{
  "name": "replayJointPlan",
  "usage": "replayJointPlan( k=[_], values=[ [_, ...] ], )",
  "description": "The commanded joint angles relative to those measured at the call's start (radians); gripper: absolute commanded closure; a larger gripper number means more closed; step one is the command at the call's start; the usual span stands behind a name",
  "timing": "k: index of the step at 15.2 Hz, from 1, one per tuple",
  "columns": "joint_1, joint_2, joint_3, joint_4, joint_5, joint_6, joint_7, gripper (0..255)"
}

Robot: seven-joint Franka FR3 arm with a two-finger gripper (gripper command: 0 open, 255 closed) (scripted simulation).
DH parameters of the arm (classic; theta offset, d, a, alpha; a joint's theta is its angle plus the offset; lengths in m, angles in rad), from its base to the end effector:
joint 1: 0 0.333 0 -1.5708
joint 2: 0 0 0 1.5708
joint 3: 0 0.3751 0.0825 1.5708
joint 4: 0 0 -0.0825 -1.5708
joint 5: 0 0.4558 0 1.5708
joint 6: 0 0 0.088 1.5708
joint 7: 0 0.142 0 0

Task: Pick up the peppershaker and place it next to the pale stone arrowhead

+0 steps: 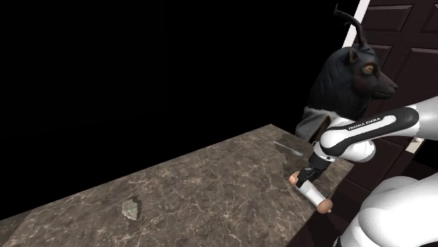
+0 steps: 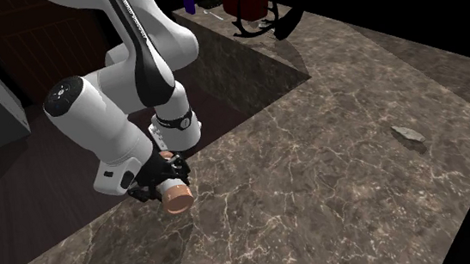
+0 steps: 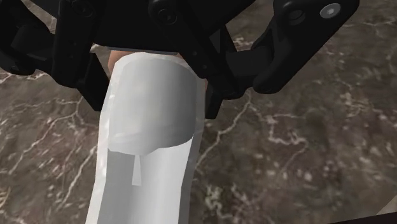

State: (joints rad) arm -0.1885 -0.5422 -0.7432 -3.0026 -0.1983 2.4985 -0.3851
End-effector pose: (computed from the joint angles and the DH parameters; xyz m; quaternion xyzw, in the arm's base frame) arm 0.2317 -0.2090 0.2232 -0.9816 0.1446 -0.0478 0.1150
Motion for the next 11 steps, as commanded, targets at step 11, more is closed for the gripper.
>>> replayJointPlan(
  k=[11],
  values=[
    [-0.055, -0.129, 0.074, 0.03, -0.017, -0.158, 0.048, 255]
  ],
)
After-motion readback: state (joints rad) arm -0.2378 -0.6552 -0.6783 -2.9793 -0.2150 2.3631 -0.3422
